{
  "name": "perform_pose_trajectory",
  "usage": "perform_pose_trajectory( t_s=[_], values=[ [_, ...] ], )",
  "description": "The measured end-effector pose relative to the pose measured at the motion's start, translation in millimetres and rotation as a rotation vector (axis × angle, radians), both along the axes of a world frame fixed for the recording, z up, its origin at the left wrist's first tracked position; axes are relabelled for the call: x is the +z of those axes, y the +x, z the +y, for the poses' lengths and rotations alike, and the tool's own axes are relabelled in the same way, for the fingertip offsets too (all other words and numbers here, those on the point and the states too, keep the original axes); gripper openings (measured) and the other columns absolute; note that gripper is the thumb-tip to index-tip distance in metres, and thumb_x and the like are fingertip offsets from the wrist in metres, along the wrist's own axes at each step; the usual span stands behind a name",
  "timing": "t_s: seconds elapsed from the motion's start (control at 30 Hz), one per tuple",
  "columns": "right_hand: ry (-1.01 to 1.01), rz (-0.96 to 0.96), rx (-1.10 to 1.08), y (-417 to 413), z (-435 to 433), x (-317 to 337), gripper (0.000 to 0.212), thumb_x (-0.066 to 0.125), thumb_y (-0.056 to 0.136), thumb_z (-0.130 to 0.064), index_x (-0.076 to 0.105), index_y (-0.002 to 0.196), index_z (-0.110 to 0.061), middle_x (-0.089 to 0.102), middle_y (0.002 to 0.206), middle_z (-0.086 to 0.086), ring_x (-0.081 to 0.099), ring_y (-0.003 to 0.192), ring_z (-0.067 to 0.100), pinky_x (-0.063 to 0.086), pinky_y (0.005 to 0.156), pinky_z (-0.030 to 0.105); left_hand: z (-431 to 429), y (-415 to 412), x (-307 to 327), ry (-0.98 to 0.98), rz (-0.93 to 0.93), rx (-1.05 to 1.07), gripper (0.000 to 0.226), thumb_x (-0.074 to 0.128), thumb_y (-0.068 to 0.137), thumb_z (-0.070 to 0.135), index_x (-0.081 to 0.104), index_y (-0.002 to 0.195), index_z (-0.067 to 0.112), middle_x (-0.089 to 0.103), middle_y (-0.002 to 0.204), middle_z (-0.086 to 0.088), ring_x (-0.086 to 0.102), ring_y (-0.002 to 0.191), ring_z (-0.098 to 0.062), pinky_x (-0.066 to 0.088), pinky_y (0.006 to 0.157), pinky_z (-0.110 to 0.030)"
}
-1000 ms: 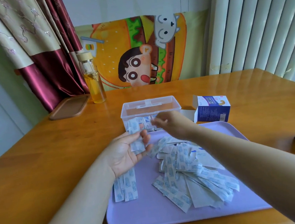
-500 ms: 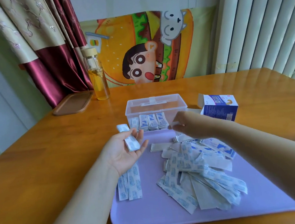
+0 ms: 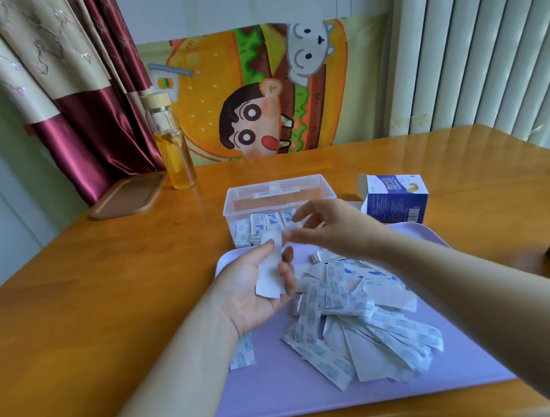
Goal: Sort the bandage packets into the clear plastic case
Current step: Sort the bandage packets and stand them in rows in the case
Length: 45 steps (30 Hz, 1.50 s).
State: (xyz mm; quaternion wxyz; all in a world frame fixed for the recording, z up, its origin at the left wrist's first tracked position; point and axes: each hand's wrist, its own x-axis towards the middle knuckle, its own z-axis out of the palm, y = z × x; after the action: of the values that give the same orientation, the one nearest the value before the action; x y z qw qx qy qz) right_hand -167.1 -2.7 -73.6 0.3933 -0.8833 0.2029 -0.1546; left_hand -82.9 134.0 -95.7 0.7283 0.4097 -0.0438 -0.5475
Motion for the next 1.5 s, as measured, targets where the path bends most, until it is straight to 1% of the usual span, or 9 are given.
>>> perform_pose_trajectory(
  t_s=[0.1, 0.17, 0.3, 0.47, 0.8, 1.07, 1.3, 1.4, 1.5],
  values=[
    [-0.278, 0.363, -0.019, -10, -18, -10, 0.057, 0.067, 0.078, -0.052, 0.055, 0.119, -0.015, 0.061, 0.105, -0.001, 0.053, 0.085, 0.012, 0.041, 0.072, 0.024, 7, 10, -7, 0.077, -0.126, 0.01, 0.021, 0.045, 0.097, 0.019, 0.061, 0.109, 0.012, 0.057, 0.07, 0.0, 0.038, 0.043, -0.006, 0.033, 0.04, -0.013],
    [-0.354, 0.536, 0.01, -14, -19, -22, 0.063, 0.071, 0.075, -0.049, 0.053, 0.124, -0.014, 0.06, 0.112, 0.003, 0.051, 0.089, 0.015, 0.04, 0.075, 0.025, 8, 11, -9, 0.248, -0.454, -0.055, 0.021, 0.05, 0.096, 0.022, 0.062, 0.11, 0.011, 0.051, 0.073, -0.001, 0.034, 0.045, -0.008, 0.029, 0.041, -0.016],
    [-0.289, 0.547, -0.005, -13, -19, -26, 0.06, 0.076, 0.073, -0.044, 0.056, 0.121, -0.014, 0.057, 0.101, -0.001, 0.052, 0.088, 0.016, 0.041, 0.072, 0.024, 2, 1, -12, 0.623, -1.374, -0.411, 0.03, 0.058, 0.088, 0.043, 0.06, 0.093, 0.014, 0.05, 0.085, 0.002, 0.05, 0.067, -0.018, 0.04, 0.063, -0.029],
    [-0.234, 0.542, -0.008, -19, -25, -26, 0.054, 0.077, 0.074, -0.036, 0.057, 0.12, -0.015, 0.056, 0.097, -0.002, 0.055, 0.087, 0.017, 0.044, 0.07, 0.023, -8, -19, -21, 0.694, -1.63, -0.493, 0.027, 0.069, 0.08, 0.041, 0.056, 0.094, 0.021, 0.06, 0.09, 0.003, 0.056, 0.082, -0.014, 0.043, 0.065, -0.025],
    [-0.178, 0.278, -0.133, -35, -52, -10, 0.026, 0.072, 0.081, -0.024, 0.066, 0.106, -0.018, 0.064, 0.085, -0.004, 0.058, 0.072, 0.012, 0.045, 0.059, 0.02, -1, 1, -9, 0.628, -1.396, -0.371, 0.023, 0.065, 0.085, 0.028, 0.049, 0.076, 0.015, 0.043, 0.07, 0.001, 0.04, 0.06, -0.014, 0.029, 0.055, -0.024],
    [0.547, -0.024, 0.054, -24, -12, 10, 0.013, 0.071, 0.08, -0.008, 0.063, 0.09, -0.011, 0.056, 0.066, 0.003, 0.048, 0.058, 0.013, 0.039, 0.059, 0.024, -3, -11, 3, 0.142, -0.297, -0.081, 0.021, 0.04, 0.094, 0.002, 0.059, 0.102, 0.002, 0.07, 0.084, -0.017, 0.067, 0.074, -0.028, 0.057, 0.061, -0.039],
    [0.194, -0.096, -0.014, -5, 17, -10, 0.017, 0.075, 0.078, -0.022, 0.059, 0.084, -0.018, 0.06, 0.06, -0.006, 0.054, 0.044, 0.004, 0.042, 0.05, 0.016, -2, -20, -5, 0.06, 0.033, -0.088, 0.044, 0.05, 0.091, 0.051, 0.069, 0.092, 0.012, 0.063, 0.079, -0.008, 0.057, 0.055, -0.015, 0.054, 0.05, -0.027],
    [0.02, -0.017, -0.008, -10, 11, -6, 0.026, 0.073, 0.078, -0.039, 0.063, 0.093, -0.021, 0.065, 0.077, -0.003, 0.055, 0.062, 0.008, 0.042, 0.061, 0.021, 0, -15, -7, 0.031, -0.016, 0.012, 0.023, 0.053, 0.093, 0.03, 0.064, 0.094, 0.01, 0.059, 0.072, -0.005, 0.049, 0.05, -0.009, 0.047, 0.045, -0.016],
    [-0.353, 0.439, 0.142, -25, 6, -2, 0.044, 0.069, 0.077, -0.05, 0.065, 0.104, -0.016, 0.06, 0.09, -0.005, 0.053, 0.076, 0.01, 0.039, 0.063, 0.022, 3, -4, -8, -0.001, -0.026, 0.127, 0.02, 0.049, 0.095, 0.016, 0.061, 0.108, 0.005, 0.054, 0.065, -0.003, 0.046, 0.048, -0.009, 0.047, 0.046, -0.018]
  ],
)
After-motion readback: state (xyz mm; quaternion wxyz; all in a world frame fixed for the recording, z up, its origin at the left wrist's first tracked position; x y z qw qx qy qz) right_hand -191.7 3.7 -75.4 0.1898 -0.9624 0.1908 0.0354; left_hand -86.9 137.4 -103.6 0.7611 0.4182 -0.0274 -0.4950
